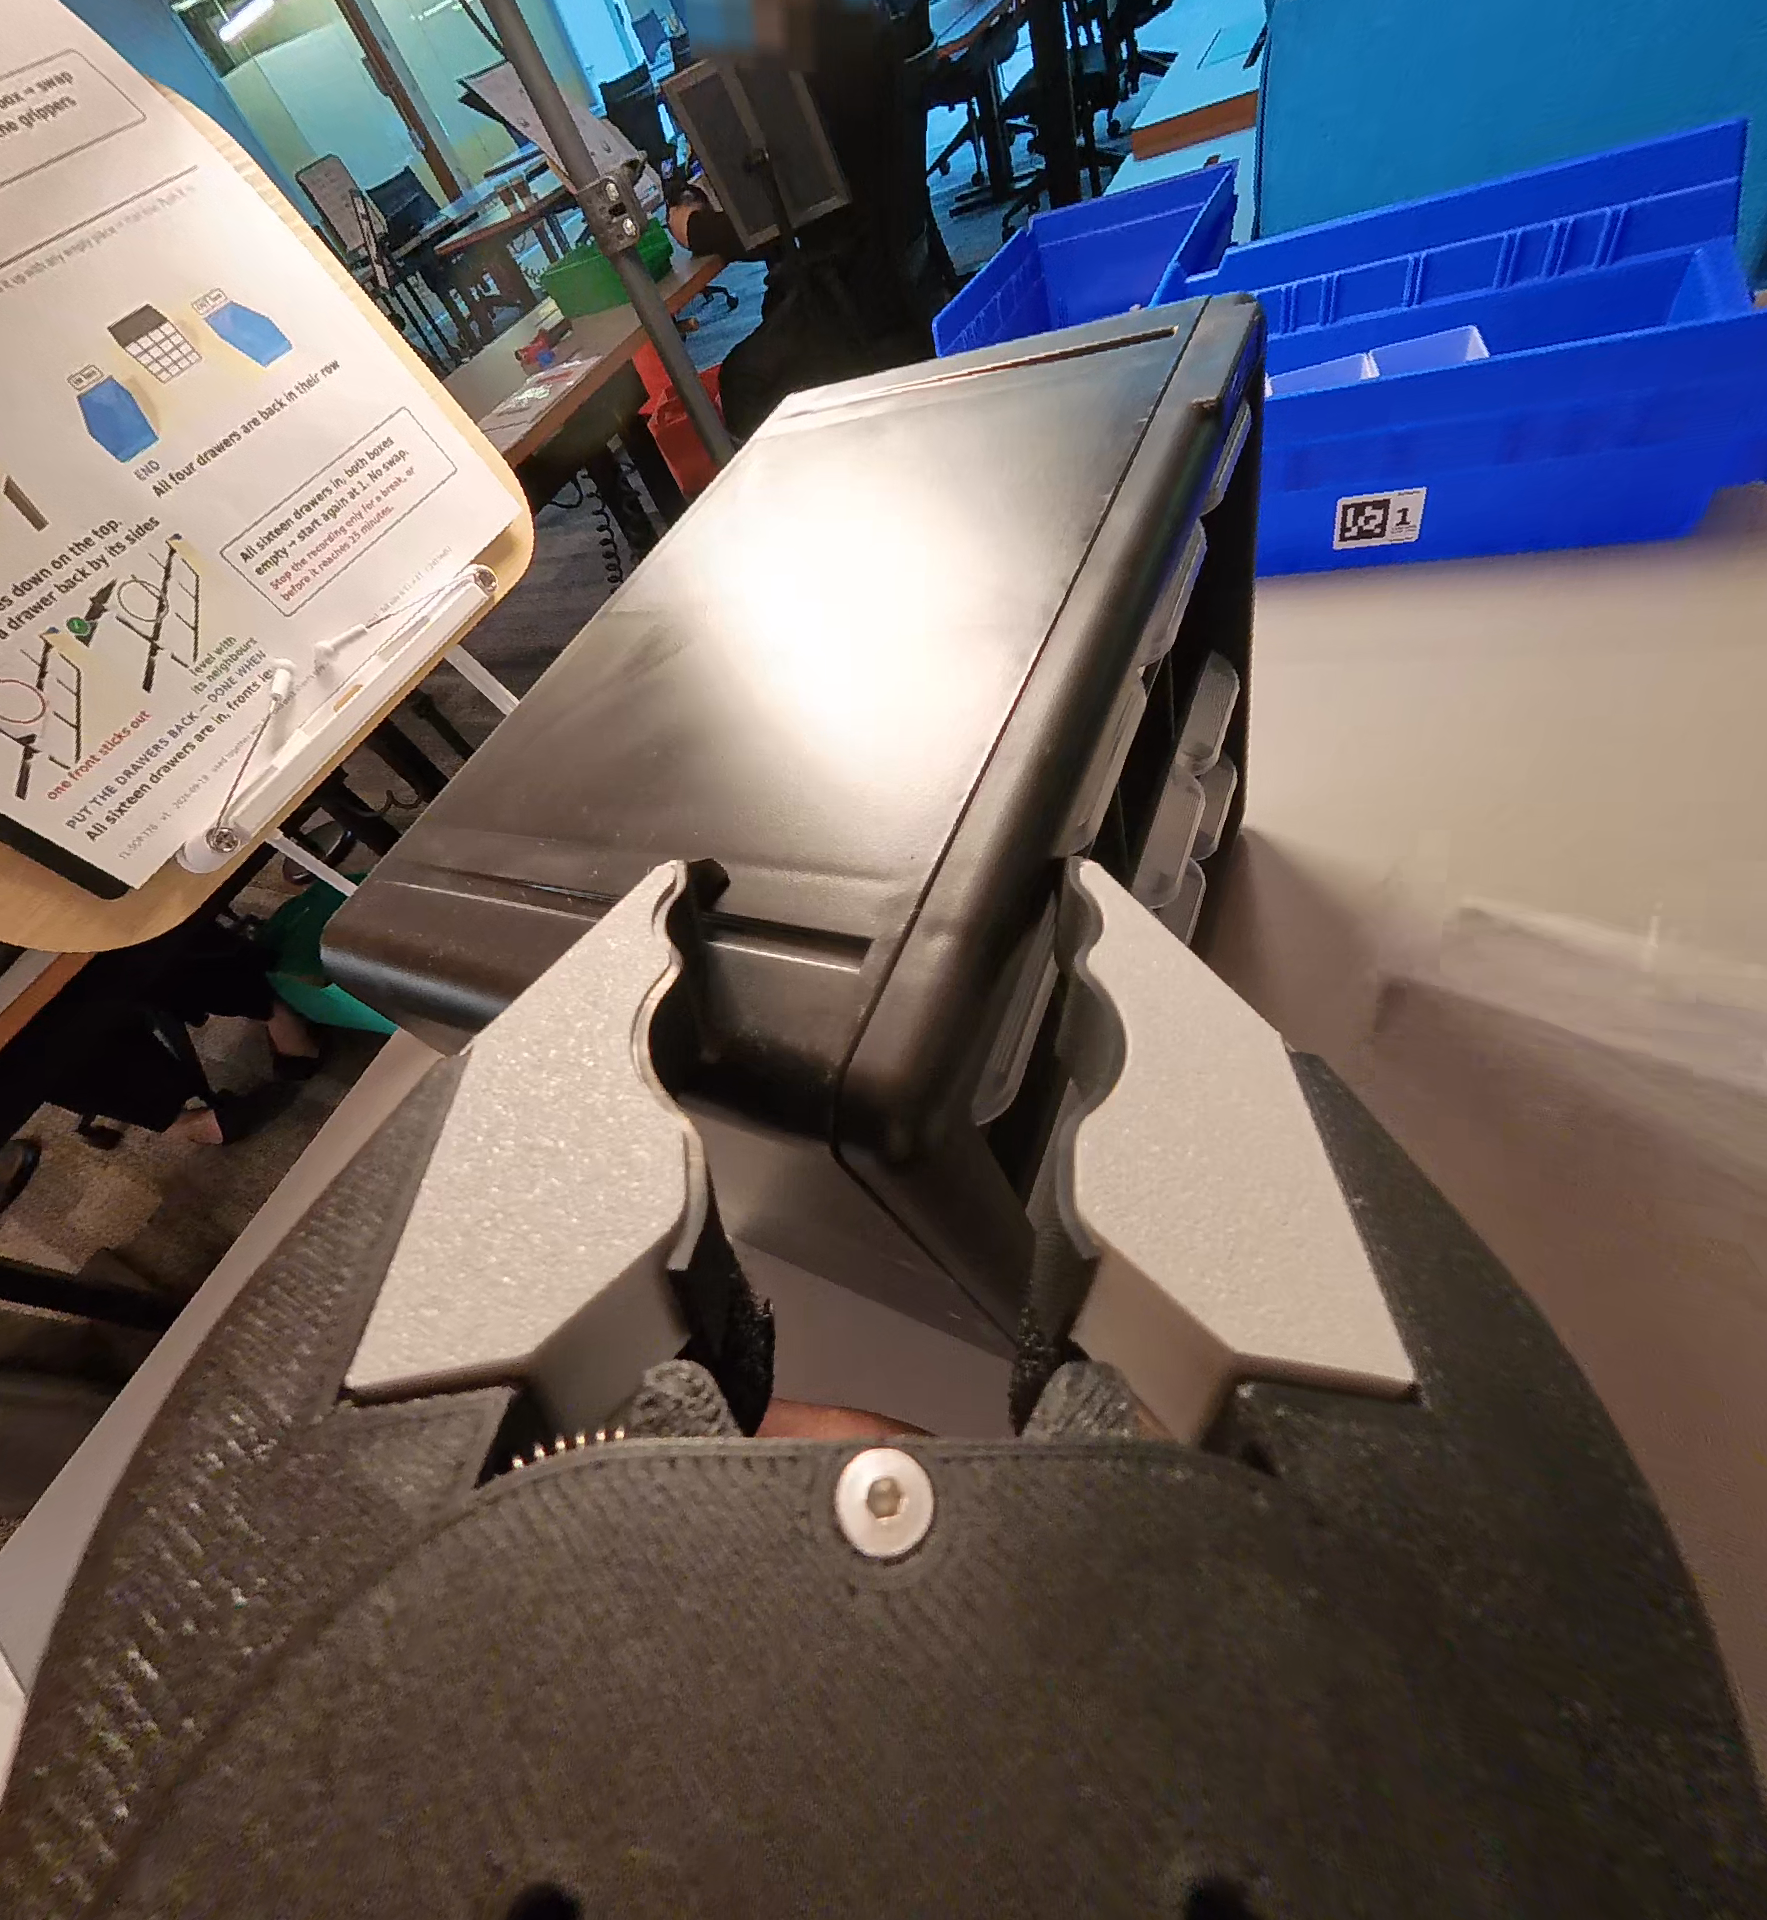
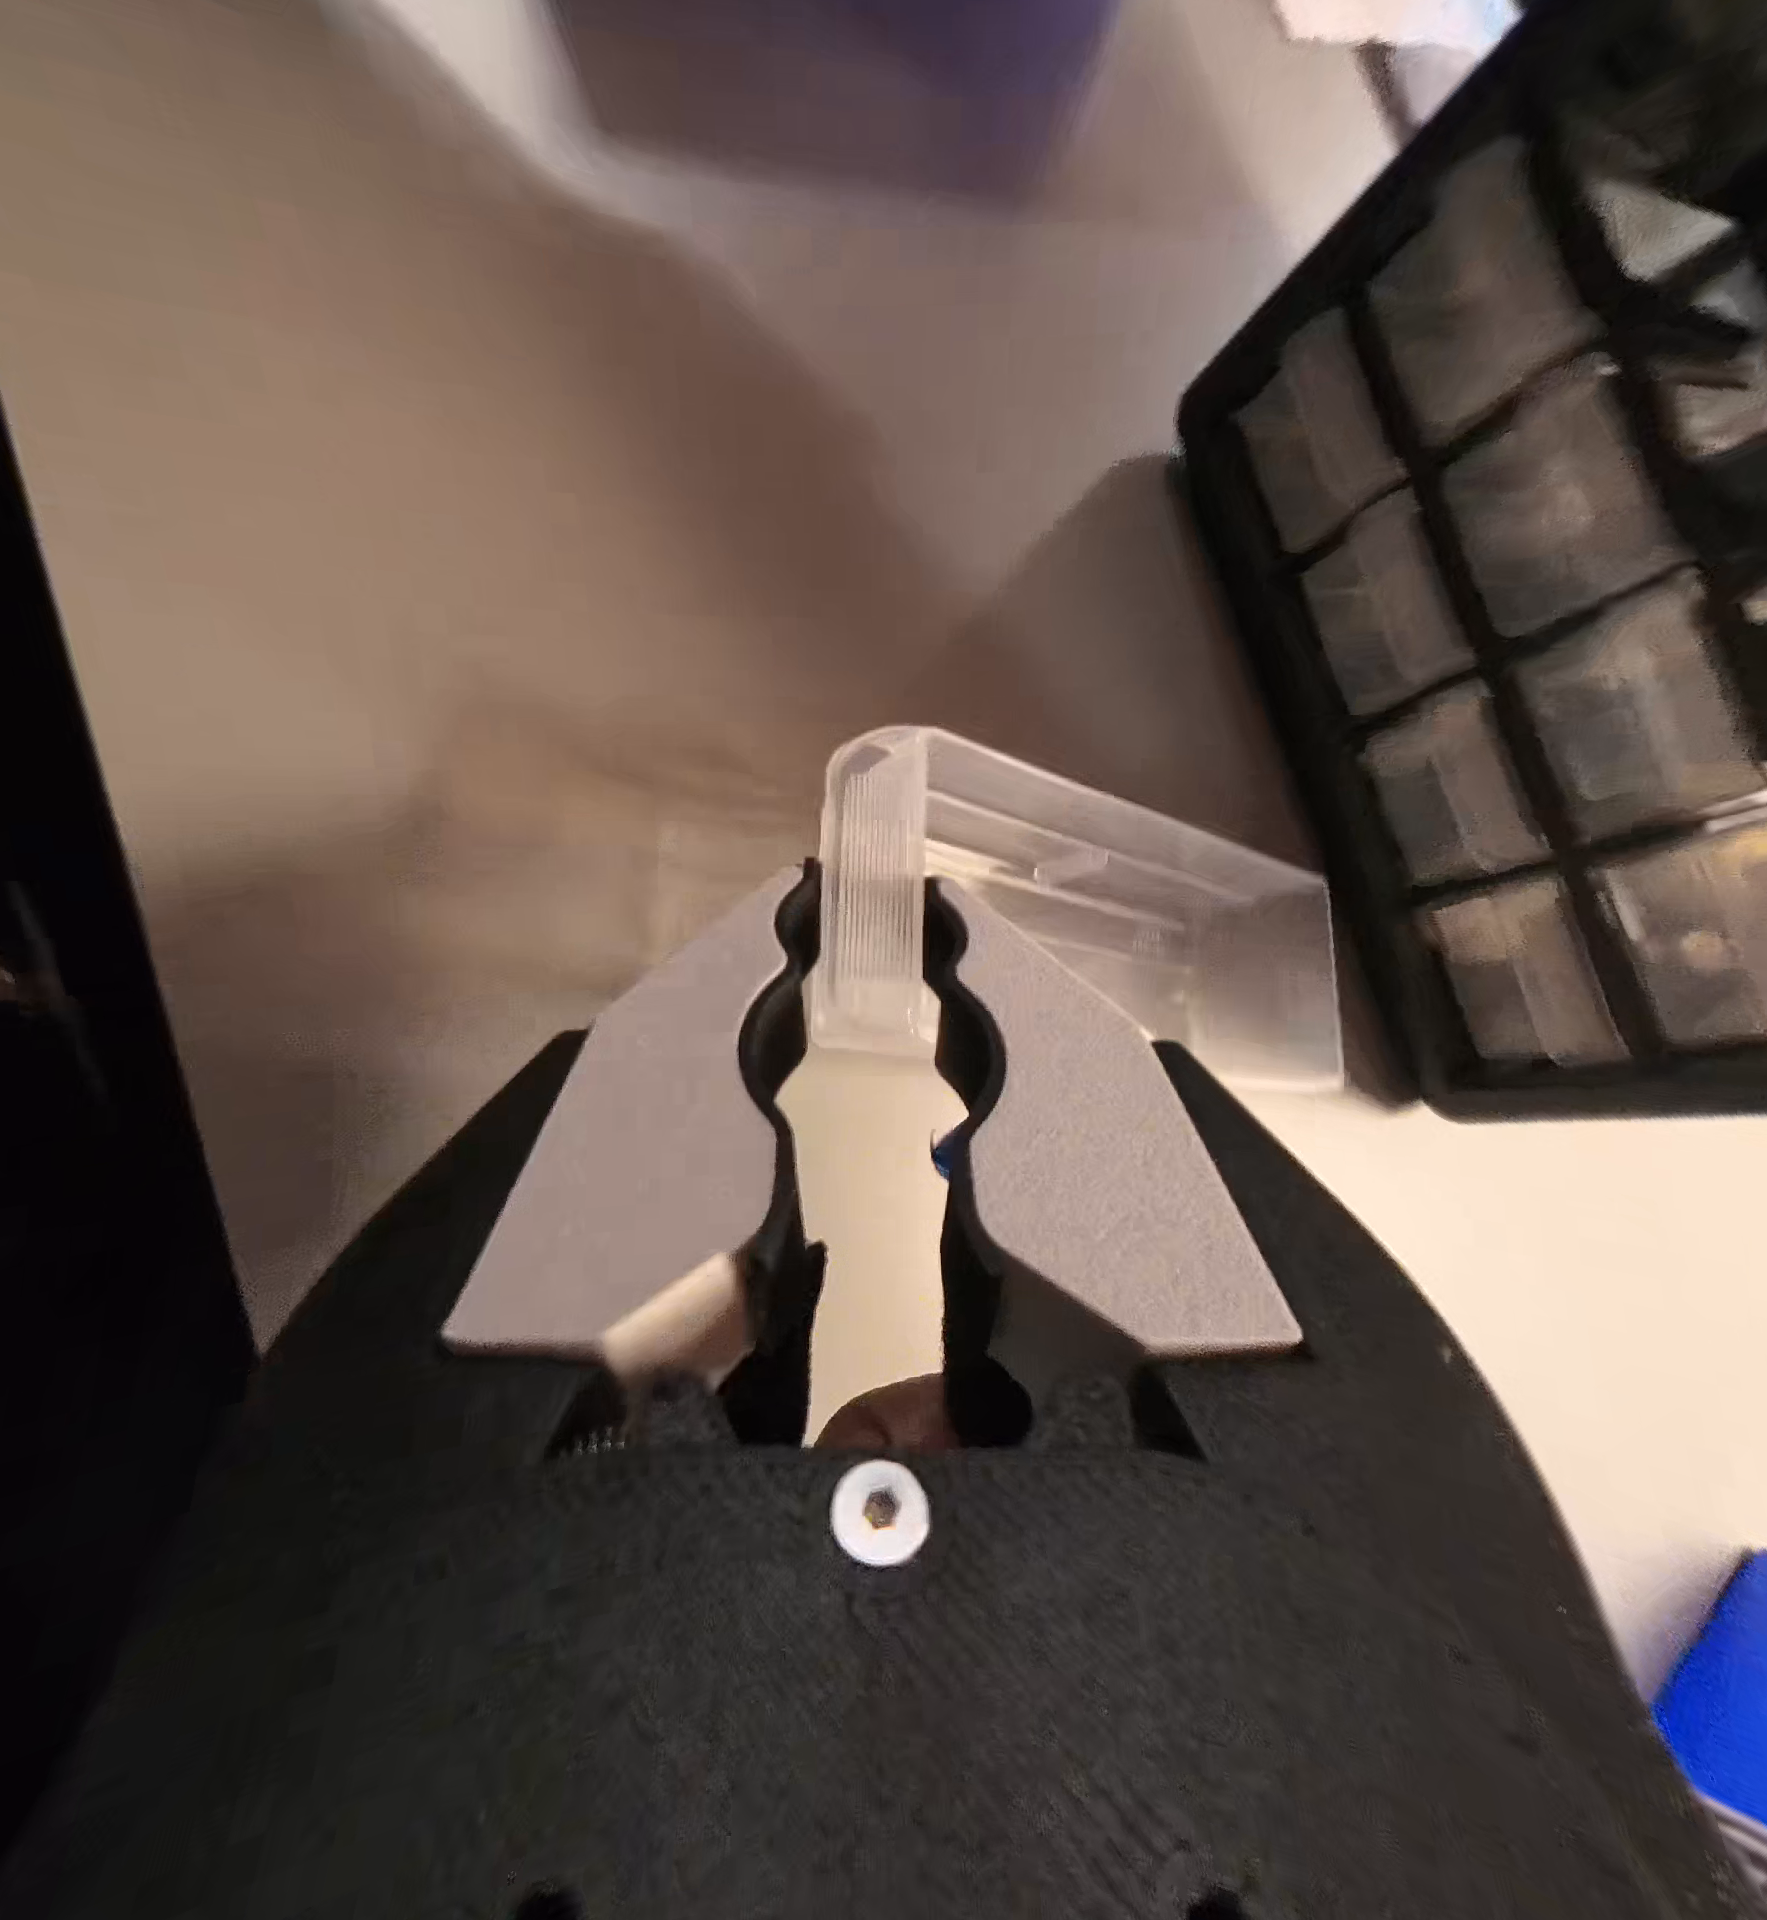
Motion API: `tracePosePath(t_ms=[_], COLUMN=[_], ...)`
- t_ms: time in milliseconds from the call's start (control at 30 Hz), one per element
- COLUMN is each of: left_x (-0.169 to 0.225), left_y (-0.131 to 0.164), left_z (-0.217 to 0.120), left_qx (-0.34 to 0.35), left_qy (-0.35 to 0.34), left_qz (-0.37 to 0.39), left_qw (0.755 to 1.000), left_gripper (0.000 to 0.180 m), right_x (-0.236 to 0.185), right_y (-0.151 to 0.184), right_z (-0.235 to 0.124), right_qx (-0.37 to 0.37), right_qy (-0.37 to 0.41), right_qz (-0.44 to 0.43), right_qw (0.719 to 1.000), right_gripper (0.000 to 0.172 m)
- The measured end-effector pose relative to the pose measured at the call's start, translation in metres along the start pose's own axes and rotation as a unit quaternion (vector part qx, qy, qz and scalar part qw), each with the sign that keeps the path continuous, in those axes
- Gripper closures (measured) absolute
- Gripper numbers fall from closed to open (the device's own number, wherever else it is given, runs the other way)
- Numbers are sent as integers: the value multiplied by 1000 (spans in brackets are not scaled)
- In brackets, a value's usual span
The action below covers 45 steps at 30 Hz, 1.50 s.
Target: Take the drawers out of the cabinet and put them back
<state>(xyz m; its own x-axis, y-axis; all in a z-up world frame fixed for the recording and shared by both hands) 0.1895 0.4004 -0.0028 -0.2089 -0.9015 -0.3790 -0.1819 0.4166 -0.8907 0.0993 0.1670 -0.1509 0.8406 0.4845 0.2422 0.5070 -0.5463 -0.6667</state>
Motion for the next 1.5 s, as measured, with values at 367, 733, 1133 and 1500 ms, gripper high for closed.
tracePosePath(t_ms=[367,733,1133,1500], left_x=[0,0,0,6], left_y=[0,0,1,-2], left_z=[0,1,1,-5], left_qx=[0,-1,0,8], left_qy=[-1,-3,-3,17], left_qz=[0,-1,1,5], left_qw=[1000,1000,1000,1000], left_gripper=[111,111,110,112], right_x=[97,128,129,119], right_y=[26,211,247,221], right_z=[-176,-244,-210,-251], right_qx=[103,-71,-86,39], right_qy=[175,278,218,261], right_qz=[156,366,405,394], right_qw=[967,885,884,880], right_gripper=[151,151,135,121])
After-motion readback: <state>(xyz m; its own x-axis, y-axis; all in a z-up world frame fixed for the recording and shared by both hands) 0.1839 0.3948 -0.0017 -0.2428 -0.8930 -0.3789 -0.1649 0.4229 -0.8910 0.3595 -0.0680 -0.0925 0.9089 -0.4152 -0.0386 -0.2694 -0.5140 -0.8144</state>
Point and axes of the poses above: each gripper's, where its closed fingertips meet, z out along the fingers, y out of its underside, x = y × z across the jaws, the point moved 2 cm from there along -z, back along the fingers, and after that the axes turned 13 degrees about -y, right-handed, at the moved point
